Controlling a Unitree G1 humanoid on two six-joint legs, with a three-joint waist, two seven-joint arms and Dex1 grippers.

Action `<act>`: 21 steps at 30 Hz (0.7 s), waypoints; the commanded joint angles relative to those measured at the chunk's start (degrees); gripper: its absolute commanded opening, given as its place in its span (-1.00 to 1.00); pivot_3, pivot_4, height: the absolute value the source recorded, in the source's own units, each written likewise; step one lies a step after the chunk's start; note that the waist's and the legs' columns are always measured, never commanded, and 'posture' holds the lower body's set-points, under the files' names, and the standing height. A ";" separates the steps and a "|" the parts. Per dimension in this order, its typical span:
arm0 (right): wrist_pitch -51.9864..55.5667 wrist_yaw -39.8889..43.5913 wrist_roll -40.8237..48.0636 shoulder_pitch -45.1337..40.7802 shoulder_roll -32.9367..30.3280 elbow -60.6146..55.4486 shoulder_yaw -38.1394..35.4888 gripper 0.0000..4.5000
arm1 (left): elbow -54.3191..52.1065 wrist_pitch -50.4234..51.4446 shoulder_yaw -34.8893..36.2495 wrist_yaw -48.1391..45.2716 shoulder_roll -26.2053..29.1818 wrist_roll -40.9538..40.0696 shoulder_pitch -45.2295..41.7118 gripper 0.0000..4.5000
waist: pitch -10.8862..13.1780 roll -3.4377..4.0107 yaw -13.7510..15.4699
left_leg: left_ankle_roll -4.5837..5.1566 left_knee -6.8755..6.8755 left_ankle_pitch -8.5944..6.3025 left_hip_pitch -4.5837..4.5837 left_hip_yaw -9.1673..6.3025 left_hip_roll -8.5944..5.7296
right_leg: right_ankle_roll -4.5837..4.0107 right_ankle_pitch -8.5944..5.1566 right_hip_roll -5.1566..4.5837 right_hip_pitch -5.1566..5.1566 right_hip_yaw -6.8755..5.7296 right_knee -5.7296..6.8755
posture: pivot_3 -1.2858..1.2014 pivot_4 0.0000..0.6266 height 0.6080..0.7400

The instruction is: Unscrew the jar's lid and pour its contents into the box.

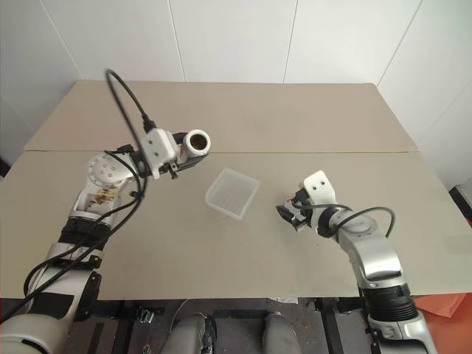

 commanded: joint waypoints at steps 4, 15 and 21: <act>15.12 7.26 16.63 -11.23 -3.21 -12.35 -2.78 0.98 | 6.84 -18.66 -14.96 38.30 6.27 38.43 -12.13 -0.14 | 0.00 0.00 0.66 | 0.00 -0.02 0.00 -0.01 -0.04 0.03 | -0.01 0.01 0.01 0.00 -0.08 0.00 | 0.03 -0.52 1.00; 18.24 11.95 19.96 -20.37 -6.74 -8.25 1.80 0.98 | 15.13 -3.61 -44.49 71.85 3.28 78.50 -29.00 -0.14 | 0.01 -0.03 1.59 | 0.12 0.05 -0.07 -0.47 0.15 -0.05 | 0.13 0.05 -0.11 -0.37 -0.09 0.08 | 0.03 -0.52 1.00; 18.58 9.99 20.64 -19.39 -5.67 -9.03 0.99 0.98 | 18.36 0.80 -46.77 72.69 -0.32 78.90 -29.56 -0.14 | 0.01 -0.03 1.11 | 0.19 0.04 -0.11 -0.58 0.19 -0.04 | 0.15 0.05 -0.12 -0.40 -0.10 0.09 | 0.03 -0.52 1.00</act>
